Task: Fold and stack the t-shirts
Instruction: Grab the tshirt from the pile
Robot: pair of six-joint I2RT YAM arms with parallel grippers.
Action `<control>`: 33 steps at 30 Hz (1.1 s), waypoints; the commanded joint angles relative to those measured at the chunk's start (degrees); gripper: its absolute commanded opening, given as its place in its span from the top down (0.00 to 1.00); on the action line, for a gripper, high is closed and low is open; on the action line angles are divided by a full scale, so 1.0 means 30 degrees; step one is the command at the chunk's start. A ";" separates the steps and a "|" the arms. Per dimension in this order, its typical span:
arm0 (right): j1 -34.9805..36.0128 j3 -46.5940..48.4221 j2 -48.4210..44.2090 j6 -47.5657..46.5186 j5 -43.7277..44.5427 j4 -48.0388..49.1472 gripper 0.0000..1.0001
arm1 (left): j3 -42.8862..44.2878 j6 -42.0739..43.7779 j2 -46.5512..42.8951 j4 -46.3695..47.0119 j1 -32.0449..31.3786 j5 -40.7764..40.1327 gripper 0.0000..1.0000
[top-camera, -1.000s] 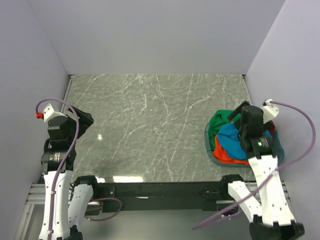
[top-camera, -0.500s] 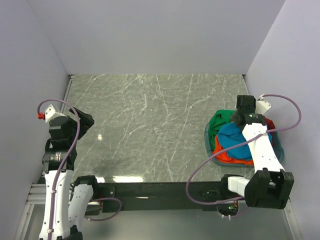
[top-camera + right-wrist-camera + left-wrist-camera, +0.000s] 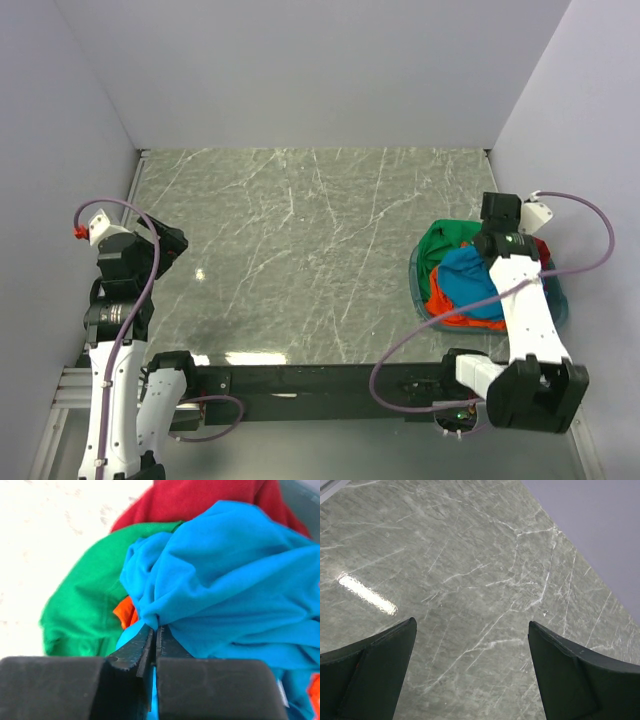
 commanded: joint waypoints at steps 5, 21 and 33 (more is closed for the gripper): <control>-0.0089 0.1980 -0.3644 -0.1598 -0.0803 -0.0336 1.00 | -0.0102 0.0128 -0.0432 0.0457 0.0123 0.0077 0.01; -0.0118 0.8278 -0.6139 -0.3797 -0.5812 0.0337 1.00 | -0.0132 0.0275 -0.0433 0.0545 0.0094 0.0340 0.00; 0.4226 1.1355 -0.2918 -0.3825 -1.1831 0.3208 1.00 | -0.0191 0.0275 -0.0052 0.0516 0.0094 0.0370 0.00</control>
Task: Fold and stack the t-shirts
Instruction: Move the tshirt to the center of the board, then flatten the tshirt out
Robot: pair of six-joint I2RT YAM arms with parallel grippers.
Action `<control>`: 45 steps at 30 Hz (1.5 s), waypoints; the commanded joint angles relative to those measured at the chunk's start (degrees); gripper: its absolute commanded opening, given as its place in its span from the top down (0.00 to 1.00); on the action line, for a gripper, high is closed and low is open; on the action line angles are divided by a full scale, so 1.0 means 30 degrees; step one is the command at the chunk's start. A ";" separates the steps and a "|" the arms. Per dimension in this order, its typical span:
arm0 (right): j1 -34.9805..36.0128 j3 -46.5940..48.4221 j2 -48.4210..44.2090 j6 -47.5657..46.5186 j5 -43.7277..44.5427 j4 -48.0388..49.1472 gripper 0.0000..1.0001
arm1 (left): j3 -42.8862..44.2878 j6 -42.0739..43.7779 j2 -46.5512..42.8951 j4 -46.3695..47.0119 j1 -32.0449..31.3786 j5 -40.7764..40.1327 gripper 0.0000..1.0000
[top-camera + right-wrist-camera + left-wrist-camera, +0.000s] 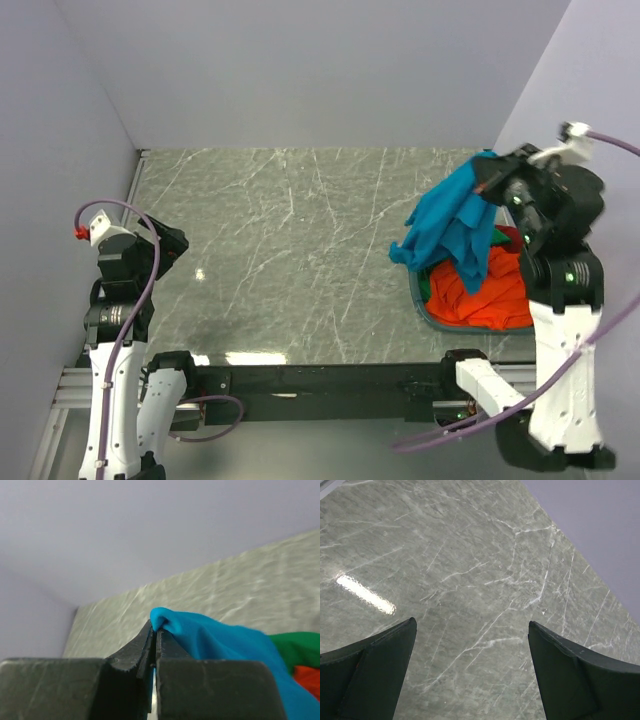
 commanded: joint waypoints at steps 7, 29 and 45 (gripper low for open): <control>0.9229 0.5251 0.4838 -0.1668 -0.0980 0.2181 1.00 | -0.0147 0.0268 0.0298 0.0421 0.0124 -0.0105 0.00; 1.2434 -0.0184 1.0377 0.2108 0.4998 0.2040 0.78 | 0.0000 -0.0756 0.1089 -0.0545 0.0211 -0.0956 0.01; 1.5880 -0.5606 0.8884 -0.0353 0.2924 0.4230 0.12 | -0.1876 -0.2516 0.2201 -0.0633 0.0212 0.1243 0.01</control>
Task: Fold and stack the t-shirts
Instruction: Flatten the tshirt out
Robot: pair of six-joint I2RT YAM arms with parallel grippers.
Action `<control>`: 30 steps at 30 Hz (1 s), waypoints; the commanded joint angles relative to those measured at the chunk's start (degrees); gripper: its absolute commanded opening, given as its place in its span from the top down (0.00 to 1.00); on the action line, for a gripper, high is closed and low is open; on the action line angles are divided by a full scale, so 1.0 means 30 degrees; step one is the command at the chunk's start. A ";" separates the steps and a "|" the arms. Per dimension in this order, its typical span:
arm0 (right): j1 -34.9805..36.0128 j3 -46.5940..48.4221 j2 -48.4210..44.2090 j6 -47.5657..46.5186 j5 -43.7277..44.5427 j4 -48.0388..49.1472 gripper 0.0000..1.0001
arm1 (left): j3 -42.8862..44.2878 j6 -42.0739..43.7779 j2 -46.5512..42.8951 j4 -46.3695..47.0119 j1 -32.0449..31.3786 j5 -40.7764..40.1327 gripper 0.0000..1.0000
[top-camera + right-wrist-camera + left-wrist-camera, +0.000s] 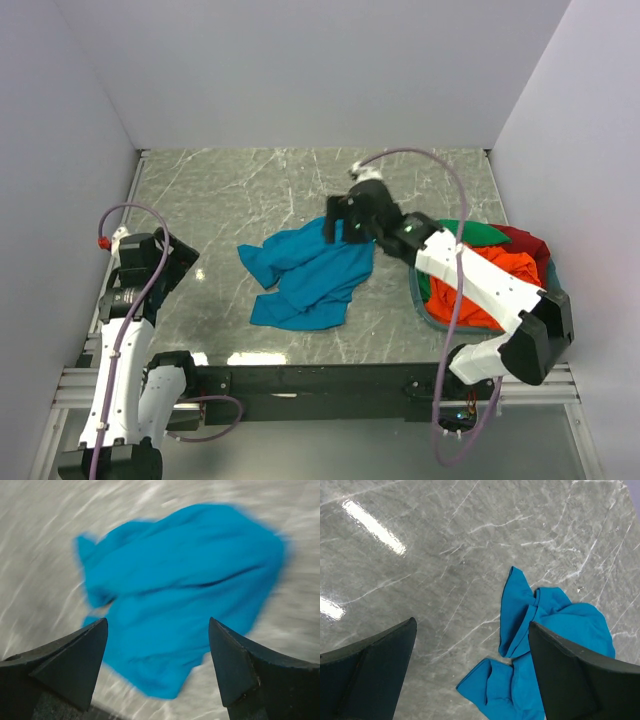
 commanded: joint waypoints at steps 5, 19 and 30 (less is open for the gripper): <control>0.5972 0.0103 0.3397 -0.0044 -0.1740 0.2452 0.13 | 0.1245 0.0197 0.0178 -0.0491 0.0087 -0.0758 0.00; 0.9874 0.7547 1.2774 0.2417 0.0136 -0.1300 0.19 | 0.1307 0.0373 0.0002 -0.1079 0.0087 -0.1639 0.00; 1.0255 0.9305 1.5706 0.2477 0.1745 -0.2997 0.34 | 0.1248 0.0403 -0.0320 -0.1078 0.0087 -0.1580 0.01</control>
